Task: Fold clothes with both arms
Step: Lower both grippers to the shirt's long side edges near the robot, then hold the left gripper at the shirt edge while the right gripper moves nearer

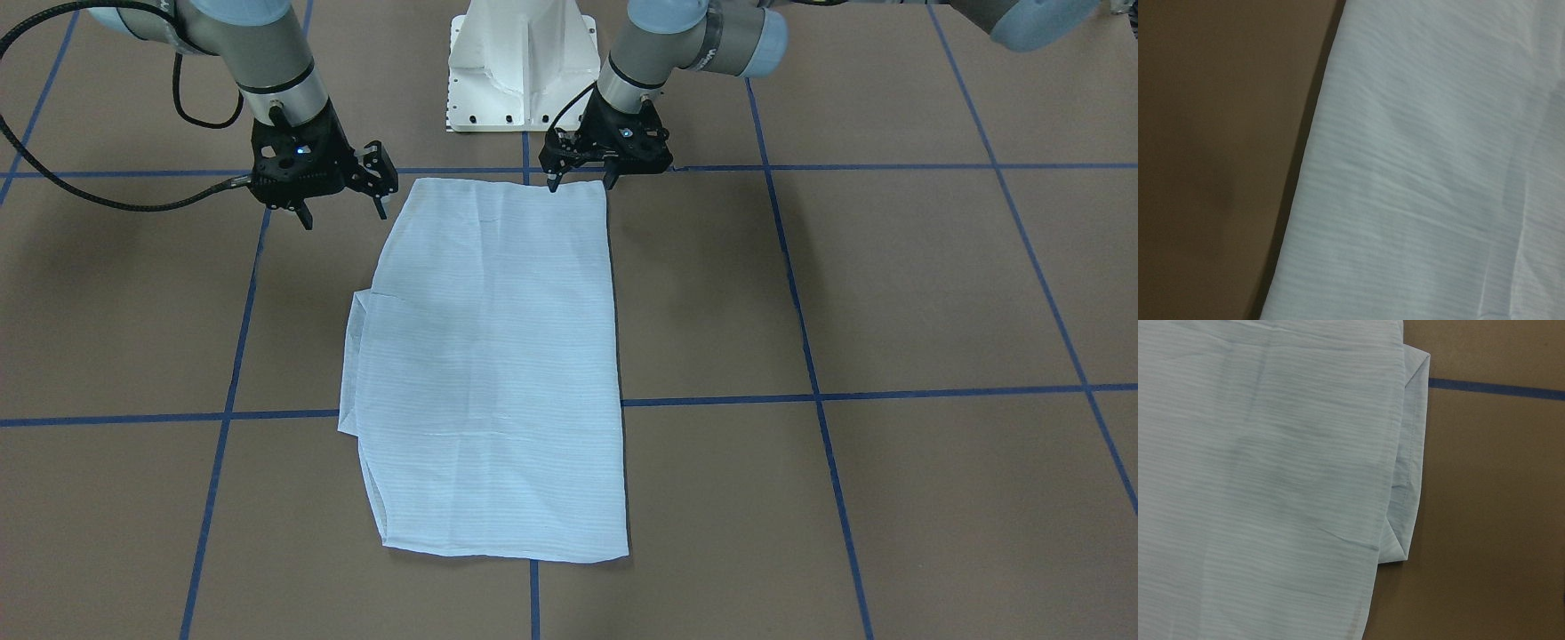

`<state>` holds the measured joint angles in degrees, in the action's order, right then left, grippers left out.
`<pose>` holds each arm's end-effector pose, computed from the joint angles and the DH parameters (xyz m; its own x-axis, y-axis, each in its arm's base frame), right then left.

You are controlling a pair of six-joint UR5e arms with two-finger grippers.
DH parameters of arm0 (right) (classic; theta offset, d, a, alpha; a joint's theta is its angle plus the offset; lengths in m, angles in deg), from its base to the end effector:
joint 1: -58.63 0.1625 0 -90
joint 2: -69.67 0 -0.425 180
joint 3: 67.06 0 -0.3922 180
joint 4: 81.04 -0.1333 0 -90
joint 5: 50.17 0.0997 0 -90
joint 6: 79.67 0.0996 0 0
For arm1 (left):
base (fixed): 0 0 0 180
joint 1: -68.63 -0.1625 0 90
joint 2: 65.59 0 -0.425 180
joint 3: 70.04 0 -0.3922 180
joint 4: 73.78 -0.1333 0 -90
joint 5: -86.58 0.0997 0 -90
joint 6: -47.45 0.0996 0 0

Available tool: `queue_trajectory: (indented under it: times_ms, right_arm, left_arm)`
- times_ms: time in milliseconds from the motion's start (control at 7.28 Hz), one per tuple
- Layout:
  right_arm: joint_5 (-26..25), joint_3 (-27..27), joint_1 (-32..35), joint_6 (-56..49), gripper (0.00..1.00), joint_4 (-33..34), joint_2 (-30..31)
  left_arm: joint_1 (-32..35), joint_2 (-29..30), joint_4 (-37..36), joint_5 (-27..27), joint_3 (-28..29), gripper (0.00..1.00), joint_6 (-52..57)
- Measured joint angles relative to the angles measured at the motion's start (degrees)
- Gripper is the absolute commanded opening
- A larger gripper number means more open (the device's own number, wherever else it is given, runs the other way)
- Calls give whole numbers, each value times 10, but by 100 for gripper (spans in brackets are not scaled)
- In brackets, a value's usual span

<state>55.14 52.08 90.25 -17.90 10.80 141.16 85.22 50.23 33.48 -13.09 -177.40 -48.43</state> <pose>-0.4016 -0.3729 0.2711 0.6859 -0.1135 0.7188 -0.0227 0.9839 0.1770 0.5472 -0.2847 0.2384 0.4558 -0.2412 -0.8568 0.1891 0.9669 -0.1715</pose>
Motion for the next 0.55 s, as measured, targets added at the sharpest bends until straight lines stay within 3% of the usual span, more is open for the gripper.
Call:
queue_trajectory:
  times_ms: [550]
  right_arm:
    - [-22, 2, -26, 24, 100, -1, -1]
  left_arm:
    - [-8, -2, -15, 9, 22, 85, -1]
